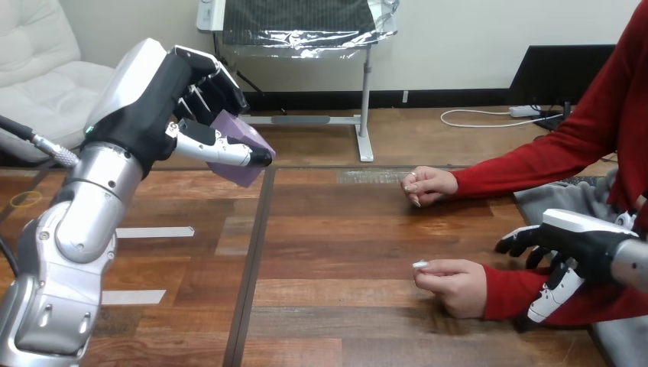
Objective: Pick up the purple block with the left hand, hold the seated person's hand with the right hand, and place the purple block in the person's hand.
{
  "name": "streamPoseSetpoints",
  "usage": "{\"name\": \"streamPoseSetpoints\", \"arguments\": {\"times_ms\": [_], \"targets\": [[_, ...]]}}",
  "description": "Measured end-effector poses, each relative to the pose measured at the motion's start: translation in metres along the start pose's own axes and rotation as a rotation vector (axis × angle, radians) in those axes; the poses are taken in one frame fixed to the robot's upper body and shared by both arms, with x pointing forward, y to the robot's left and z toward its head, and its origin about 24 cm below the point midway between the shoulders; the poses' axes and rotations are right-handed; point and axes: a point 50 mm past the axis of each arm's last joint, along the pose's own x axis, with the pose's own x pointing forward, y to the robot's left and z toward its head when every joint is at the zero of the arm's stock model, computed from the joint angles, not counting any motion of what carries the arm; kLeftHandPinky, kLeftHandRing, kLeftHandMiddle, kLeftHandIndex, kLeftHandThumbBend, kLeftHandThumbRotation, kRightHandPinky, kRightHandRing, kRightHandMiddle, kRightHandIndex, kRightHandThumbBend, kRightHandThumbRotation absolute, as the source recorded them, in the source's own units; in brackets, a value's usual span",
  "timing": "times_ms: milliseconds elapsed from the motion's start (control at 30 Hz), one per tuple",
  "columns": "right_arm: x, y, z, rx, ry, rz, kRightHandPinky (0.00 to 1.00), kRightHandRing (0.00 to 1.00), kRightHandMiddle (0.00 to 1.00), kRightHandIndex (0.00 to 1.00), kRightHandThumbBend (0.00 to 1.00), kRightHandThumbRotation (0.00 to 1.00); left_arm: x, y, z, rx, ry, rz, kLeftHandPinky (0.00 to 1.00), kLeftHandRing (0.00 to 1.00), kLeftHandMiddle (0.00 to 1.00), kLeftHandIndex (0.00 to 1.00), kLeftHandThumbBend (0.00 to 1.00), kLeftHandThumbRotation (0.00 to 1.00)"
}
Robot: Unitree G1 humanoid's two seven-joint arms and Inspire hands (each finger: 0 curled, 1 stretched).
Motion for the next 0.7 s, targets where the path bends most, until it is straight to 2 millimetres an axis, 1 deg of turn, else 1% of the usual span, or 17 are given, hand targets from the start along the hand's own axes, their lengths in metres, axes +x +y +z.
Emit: {"name": "streamPoseSetpoints", "arguments": {"times_ms": [33, 67, 100, 200, 333, 367, 533, 633, 667, 700], "targets": [[0.000, 0.000, 0.001, -0.008, 0.001, -0.002, 0.61, 0.77, 0.82, 0.80, 1.00, 0.05, 0.000, 0.000, 0.000, 0.000, 0.000, 0.000, 0.31, 0.34, 0.39, 0.40, 0.85, 0.00], [0.001, 0.000, 0.001, -0.017, 0.001, -0.002, 0.57, 0.73, 0.79, 0.79, 1.00, 0.05, 0.000, 0.000, 0.000, 0.000, -0.001, 0.000, 0.31, 0.34, 0.39, 0.40, 0.85, 0.00], [0.001, 0.000, 0.002, -0.026, 0.002, -0.003, 0.49, 0.67, 0.75, 0.78, 1.00, 0.04, 0.000, 0.000, 0.000, -0.001, -0.001, 0.000, 0.31, 0.33, 0.39, 0.40, 0.85, 0.00], [0.003, 0.000, 0.003, -0.045, 0.004, -0.009, 0.41, 0.59, 0.68, 0.76, 1.00, 0.04, 0.000, 0.000, 0.000, -0.003, -0.004, -0.001, 0.31, 0.33, 0.39, 0.40, 0.84, 0.00], [0.005, 0.000, 0.006, -0.074, 0.003, -0.018, 0.32, 0.50, 0.60, 0.74, 1.00, 0.04, 0.000, 0.000, 0.001, -0.004, -0.007, -0.002, 0.29, 0.32, 0.38, 0.40, 0.85, 0.00], [0.005, 0.000, 0.006, -0.080, 0.003, -0.020, 0.29, 0.47, 0.56, 0.72, 1.00, 0.04, 0.000, 0.000, 0.001, -0.004, -0.008, -0.002, 0.29, 0.31, 0.37, 0.40, 0.85, 0.00], [0.008, 0.000, 0.009, -0.108, 0.002, -0.028, 0.25, 0.41, 0.52, 0.69, 1.00, 0.04, 0.000, 0.000, 0.001, -0.004, -0.012, -0.002, 0.28, 0.31, 0.37, 0.40, 0.85, 0.00], [0.010, 0.002, 0.011, -0.119, -0.001, -0.033, 0.26, 0.44, 0.55, 0.67, 1.00, 0.04, 0.000, 0.000, 0.001, -0.006, -0.012, -0.003, 0.28, 0.31, 0.37, 0.40, 0.85, 0.00], [0.010, 0.002, 0.012, -0.122, -0.001, -0.034, 0.32, 0.48, 0.58, 0.65, 1.00, 0.04, 0.000, 0.000, 0.001, -0.006, -0.012, -0.003, 0.29, 0.32, 0.37, 0.40, 0.85, 0.00], [0.011, 0.002, 0.013, -0.124, -0.002, -0.034, 0.34, 0.50, 0.59, 0.65, 1.00, 0.04, 0.000, 0.000, 0.001, -0.006, -0.012, -0.004, 0.29, 0.32, 0.37, 0.40, 0.85, 0.00]]}}
